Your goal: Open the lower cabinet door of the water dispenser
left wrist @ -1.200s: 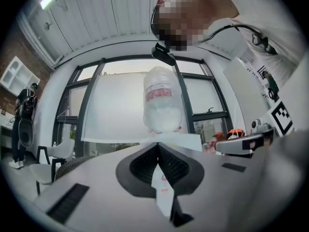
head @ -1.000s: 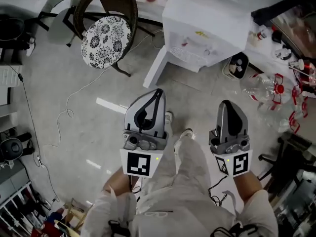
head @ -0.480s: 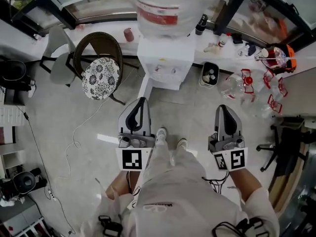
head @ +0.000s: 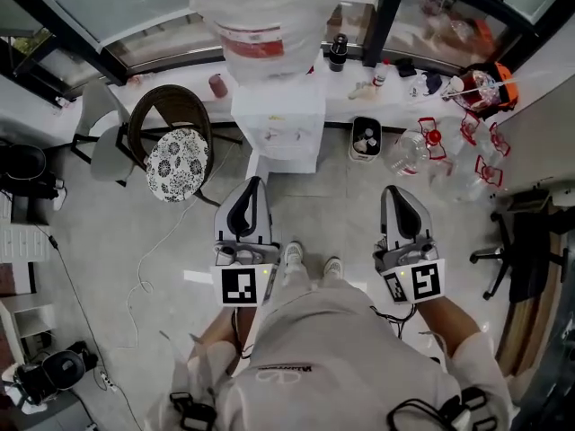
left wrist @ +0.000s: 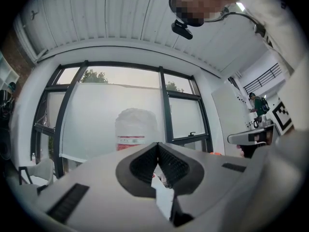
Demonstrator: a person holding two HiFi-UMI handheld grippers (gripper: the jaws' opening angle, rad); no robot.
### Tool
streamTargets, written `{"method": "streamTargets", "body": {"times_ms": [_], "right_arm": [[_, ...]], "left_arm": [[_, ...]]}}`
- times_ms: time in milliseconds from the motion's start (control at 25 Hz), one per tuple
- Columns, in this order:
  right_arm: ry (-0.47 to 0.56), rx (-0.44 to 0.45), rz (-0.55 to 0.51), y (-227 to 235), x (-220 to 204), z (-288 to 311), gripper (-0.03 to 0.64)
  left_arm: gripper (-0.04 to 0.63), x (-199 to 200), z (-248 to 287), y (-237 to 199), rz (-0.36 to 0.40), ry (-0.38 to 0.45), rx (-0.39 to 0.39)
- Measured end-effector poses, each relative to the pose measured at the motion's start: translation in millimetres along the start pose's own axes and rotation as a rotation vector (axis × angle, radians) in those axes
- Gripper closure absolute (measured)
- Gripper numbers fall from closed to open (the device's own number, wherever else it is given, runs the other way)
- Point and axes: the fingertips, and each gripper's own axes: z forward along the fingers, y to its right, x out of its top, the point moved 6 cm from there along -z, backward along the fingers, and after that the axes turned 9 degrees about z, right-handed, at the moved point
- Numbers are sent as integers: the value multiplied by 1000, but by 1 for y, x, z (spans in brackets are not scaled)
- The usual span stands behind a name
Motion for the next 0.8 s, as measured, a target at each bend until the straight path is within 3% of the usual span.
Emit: {"method": "streamTargets", "body": {"times_ms": [800], "right_arm": [[-1,3,14,4,2,-3,603]], "left_arm": [[591,0,3,12,3,3,-12]]}}
